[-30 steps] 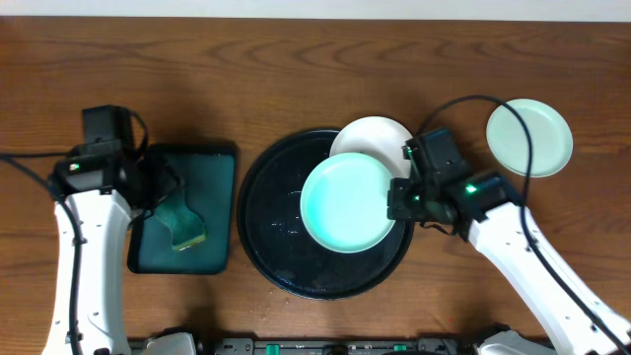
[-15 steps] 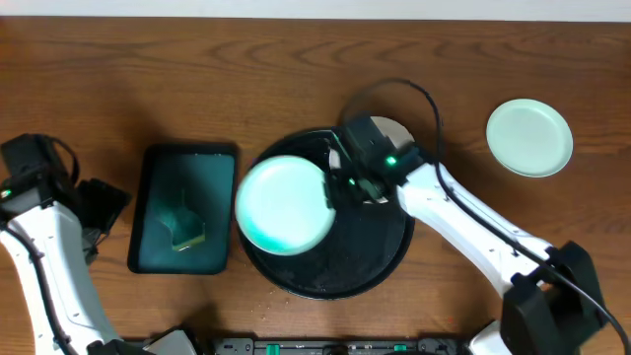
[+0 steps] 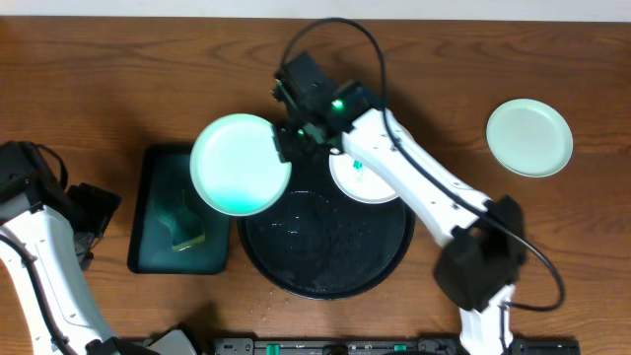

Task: Clean dirty plates on tray and stack at the side
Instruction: 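Lift the cleaned plate off the black tray with the right gripper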

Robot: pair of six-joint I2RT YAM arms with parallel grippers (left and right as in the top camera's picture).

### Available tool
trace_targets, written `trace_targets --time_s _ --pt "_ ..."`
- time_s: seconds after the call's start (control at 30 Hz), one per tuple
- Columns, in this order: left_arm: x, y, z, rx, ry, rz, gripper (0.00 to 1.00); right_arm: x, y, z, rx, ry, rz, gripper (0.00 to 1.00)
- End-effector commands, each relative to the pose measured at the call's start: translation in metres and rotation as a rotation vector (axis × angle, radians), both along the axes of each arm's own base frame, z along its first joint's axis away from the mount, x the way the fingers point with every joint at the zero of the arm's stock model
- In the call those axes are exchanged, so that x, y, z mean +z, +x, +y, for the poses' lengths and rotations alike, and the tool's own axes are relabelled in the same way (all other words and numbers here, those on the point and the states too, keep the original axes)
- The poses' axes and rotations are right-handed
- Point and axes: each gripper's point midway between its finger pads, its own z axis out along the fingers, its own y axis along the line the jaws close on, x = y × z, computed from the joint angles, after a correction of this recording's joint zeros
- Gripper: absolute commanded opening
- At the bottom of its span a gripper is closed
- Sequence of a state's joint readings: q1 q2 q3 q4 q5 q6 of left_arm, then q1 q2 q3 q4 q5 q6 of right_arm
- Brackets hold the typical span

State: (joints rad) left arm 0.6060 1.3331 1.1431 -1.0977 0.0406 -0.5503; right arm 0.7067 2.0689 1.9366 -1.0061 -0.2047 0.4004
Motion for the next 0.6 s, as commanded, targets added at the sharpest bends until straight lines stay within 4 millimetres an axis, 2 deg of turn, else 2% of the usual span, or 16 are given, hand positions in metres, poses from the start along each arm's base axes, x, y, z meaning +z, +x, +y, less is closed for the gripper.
trace_targets --time_s 0.0,0.27,0.57 --pt "0.003 -0.007 0.007 0.048 -0.002 -0.009 0.80 0.020 0.017 0.016 0.025 -0.022 -0.108 0.02" --pt "0.003 -0.015 0.012 0.106 -0.058 -0.038 0.80 0.040 0.033 0.036 0.020 -0.099 -0.300 0.02" --pt "0.002 -0.020 0.012 0.119 -0.077 -0.033 0.80 0.063 0.013 0.070 0.054 -0.247 -0.582 0.01"
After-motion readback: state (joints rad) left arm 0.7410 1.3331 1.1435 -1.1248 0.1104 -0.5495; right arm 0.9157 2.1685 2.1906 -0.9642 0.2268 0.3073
